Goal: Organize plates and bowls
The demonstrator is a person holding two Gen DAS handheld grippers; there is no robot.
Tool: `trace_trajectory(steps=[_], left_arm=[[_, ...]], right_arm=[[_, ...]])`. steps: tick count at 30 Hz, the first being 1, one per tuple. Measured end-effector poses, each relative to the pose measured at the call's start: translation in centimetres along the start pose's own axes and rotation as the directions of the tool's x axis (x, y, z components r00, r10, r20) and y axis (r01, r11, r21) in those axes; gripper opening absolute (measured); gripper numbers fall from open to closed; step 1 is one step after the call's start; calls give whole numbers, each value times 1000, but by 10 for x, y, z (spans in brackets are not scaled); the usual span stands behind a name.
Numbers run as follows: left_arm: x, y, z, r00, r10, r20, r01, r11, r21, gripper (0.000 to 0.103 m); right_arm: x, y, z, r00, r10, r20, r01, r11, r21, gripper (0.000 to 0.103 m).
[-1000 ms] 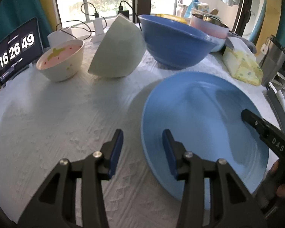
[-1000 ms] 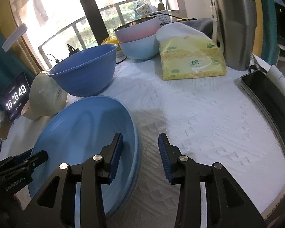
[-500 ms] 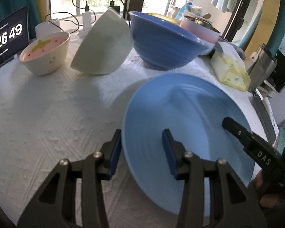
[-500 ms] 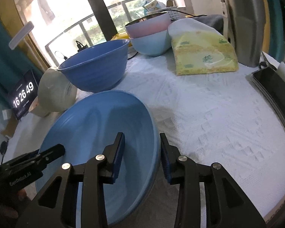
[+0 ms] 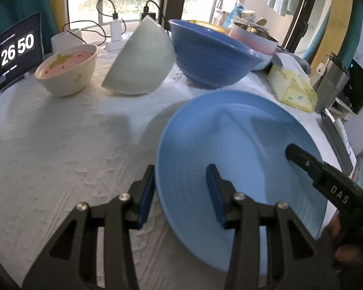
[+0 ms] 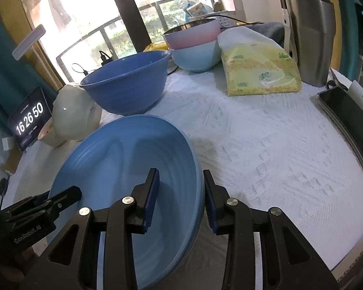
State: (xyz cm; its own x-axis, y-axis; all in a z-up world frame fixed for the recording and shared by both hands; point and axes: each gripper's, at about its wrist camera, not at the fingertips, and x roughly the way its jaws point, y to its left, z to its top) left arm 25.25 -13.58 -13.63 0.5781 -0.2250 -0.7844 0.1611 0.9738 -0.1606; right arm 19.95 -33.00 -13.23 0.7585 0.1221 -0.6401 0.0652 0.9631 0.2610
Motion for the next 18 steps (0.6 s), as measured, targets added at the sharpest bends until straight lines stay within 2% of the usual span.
trace_trajectory(steps=[18], left_arm=[[-33,44,-14,998,18,59,-14,998,-64,43]], right_arm=[[-12,51,-5,1000,22,16,-20,996,-82,37]])
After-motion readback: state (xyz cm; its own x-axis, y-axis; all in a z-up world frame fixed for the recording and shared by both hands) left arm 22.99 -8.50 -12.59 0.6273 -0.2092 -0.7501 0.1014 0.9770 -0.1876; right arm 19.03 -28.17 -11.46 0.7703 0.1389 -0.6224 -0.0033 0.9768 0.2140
